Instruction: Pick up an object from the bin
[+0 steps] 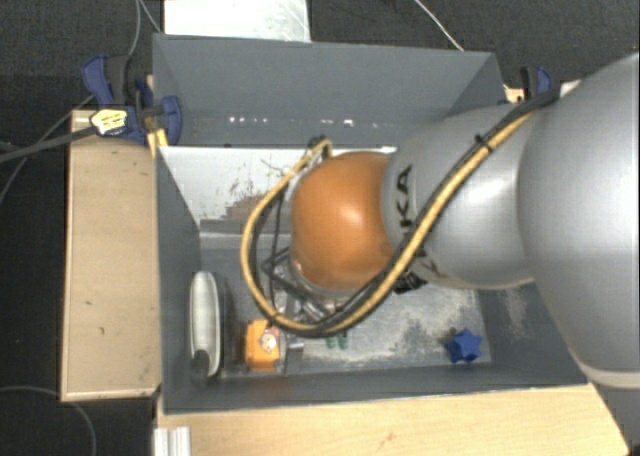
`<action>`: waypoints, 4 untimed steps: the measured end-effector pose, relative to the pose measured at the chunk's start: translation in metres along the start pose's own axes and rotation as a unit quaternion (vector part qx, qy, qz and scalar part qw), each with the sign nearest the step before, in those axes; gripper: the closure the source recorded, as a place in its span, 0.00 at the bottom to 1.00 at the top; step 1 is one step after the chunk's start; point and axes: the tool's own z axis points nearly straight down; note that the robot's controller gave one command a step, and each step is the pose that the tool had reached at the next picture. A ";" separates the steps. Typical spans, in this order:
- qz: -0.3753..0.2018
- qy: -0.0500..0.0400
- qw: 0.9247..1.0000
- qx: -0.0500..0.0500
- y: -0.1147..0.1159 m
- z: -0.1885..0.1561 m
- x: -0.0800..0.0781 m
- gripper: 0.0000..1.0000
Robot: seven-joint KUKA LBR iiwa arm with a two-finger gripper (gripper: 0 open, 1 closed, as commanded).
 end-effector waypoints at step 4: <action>0.301 -0.003 0.954 -0.005 0.003 0.065 -0.005 1.00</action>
Offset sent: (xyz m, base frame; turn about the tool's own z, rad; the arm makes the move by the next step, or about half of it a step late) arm 0.0003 0.0027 -0.0680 0.0728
